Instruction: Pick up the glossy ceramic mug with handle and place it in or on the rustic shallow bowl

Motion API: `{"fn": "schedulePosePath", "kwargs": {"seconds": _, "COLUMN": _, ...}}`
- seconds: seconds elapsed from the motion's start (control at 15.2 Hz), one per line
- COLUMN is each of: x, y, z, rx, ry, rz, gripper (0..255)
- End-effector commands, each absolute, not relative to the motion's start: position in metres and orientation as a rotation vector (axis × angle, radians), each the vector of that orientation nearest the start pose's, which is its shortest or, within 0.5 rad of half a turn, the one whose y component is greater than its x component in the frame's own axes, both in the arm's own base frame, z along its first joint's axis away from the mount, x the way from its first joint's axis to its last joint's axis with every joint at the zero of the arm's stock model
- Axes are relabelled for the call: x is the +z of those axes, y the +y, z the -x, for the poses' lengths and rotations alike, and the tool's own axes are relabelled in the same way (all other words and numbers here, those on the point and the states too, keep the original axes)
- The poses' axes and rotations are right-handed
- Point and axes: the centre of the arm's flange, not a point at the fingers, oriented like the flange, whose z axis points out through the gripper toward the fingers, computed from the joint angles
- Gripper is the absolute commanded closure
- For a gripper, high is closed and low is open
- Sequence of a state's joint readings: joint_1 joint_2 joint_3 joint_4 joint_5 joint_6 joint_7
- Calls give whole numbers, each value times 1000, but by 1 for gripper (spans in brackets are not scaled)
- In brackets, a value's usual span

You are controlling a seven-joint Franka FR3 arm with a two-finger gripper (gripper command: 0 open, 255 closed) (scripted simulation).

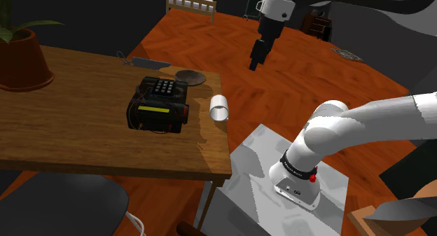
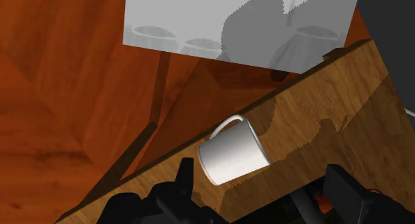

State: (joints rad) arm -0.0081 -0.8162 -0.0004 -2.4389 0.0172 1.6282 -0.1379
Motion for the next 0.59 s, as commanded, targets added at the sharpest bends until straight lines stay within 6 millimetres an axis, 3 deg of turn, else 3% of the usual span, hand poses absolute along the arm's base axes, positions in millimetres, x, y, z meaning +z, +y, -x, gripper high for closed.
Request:
{"fn": "schedulePosePath", "kwargs": {"seconds": 0.0, "x": 566, "y": -1, "z": -303, "rx": -11, "ry": -201, "rz": 3118, "gripper": 0}}
{"fn": "schedulePosePath", "kwargs": {"seconds": 0.53, "x": 481, "y": 112, "z": -286, "rx": -284, "ry": 249, "rz": 3372, "gripper": 0}}
